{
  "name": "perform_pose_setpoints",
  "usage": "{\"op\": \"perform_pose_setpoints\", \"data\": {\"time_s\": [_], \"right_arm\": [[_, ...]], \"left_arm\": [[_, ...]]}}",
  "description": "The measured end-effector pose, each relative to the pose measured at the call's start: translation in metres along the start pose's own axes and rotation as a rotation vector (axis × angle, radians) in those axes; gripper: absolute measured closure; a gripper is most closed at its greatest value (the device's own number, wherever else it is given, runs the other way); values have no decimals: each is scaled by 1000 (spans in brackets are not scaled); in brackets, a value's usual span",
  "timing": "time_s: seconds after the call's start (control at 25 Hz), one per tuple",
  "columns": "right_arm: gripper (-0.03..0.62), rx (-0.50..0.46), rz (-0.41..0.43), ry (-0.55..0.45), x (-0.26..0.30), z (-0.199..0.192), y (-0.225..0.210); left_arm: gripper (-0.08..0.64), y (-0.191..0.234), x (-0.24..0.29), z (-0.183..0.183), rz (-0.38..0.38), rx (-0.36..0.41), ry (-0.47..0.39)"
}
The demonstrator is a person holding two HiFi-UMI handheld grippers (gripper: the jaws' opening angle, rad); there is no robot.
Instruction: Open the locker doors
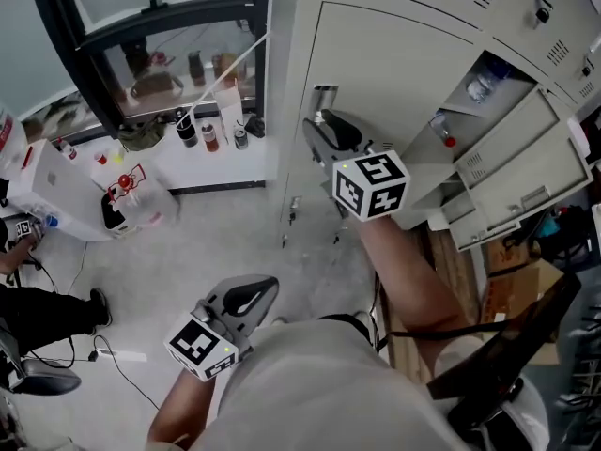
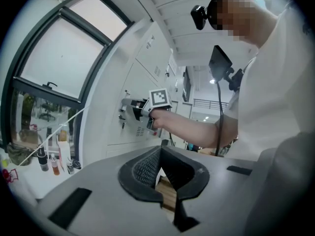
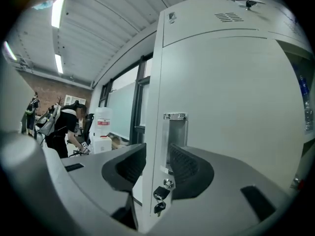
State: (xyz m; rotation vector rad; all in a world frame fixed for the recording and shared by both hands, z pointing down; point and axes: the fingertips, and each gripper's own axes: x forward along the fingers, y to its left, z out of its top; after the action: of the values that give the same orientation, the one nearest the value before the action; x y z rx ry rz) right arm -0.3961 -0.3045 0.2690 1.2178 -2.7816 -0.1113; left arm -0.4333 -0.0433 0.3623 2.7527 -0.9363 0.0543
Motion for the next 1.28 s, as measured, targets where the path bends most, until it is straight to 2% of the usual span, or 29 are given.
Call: {"op": "perform_pose_setpoints", "data": {"time_s": [0.24,0.48,0.88,1.28], "right_arm": [[480,11,-45,12,25,-2,-7],[480,-2,-103,15,27,-1,-9],[503,18,-102,24,15,-3,0],[503,37,-59,4,-39,-4,23]], "left_arm": [[549,12,-10,2,20,-5,-9],[549,23,-18,0,31,-18,-10],[549,16,-13,0,-9,-7,-6],[549,-5,-5,-5,-42,-2,3]]}}
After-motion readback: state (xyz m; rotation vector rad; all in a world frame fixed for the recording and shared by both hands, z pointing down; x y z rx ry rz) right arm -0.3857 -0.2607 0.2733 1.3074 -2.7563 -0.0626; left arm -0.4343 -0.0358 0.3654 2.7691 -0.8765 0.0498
